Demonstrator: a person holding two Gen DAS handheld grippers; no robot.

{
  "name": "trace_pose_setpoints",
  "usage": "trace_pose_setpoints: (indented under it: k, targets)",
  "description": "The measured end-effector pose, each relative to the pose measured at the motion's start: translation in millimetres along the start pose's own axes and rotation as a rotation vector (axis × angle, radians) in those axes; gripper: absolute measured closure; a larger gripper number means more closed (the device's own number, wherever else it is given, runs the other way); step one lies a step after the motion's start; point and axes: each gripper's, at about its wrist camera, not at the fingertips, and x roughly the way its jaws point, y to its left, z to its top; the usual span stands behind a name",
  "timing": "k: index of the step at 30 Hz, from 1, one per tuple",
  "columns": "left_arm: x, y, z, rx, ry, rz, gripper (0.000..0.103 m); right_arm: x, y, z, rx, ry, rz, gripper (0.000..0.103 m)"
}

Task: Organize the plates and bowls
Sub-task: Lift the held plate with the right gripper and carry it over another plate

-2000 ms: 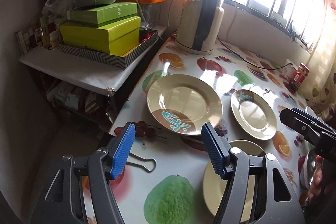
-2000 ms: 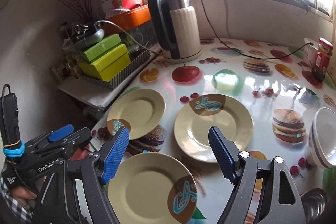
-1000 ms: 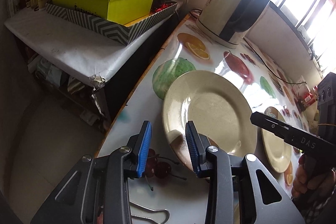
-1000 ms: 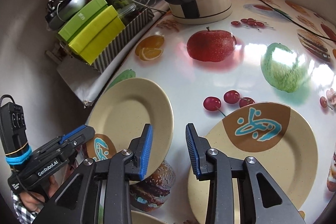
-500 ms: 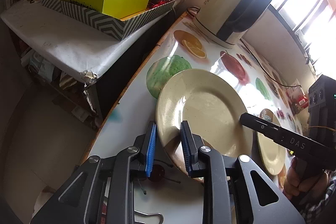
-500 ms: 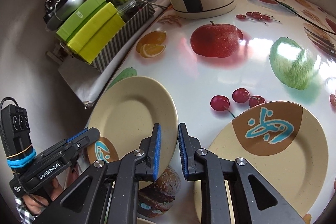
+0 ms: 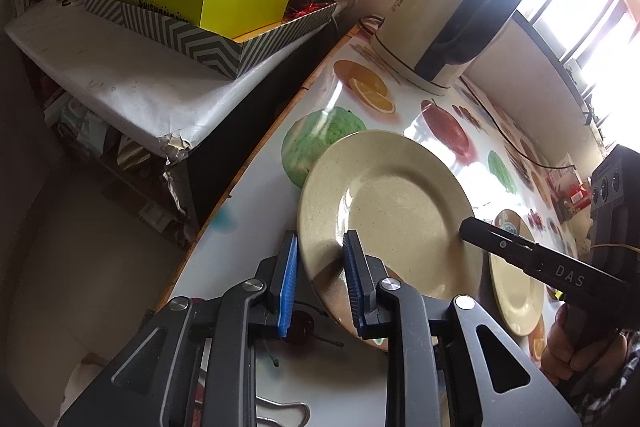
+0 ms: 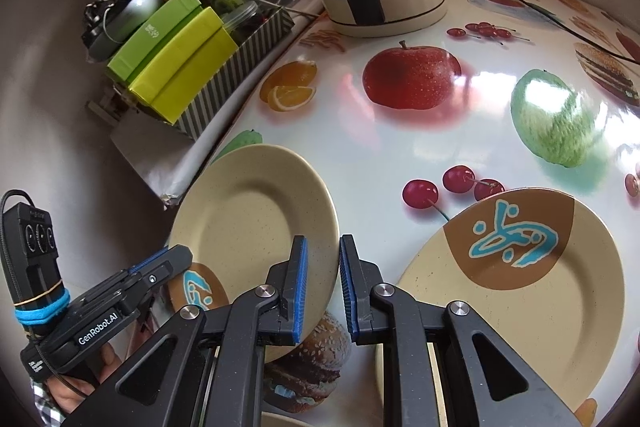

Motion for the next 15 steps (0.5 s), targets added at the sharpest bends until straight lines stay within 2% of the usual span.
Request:
trace_pose_setpoints:
  k: [15]
  targets:
    - [-36.4, -8.5, -11.2, 0.014, -0.039, -0.021, 0.080, -37.4, 11.4, -14.6, 0.002, -0.040, 0.016, 0.087]
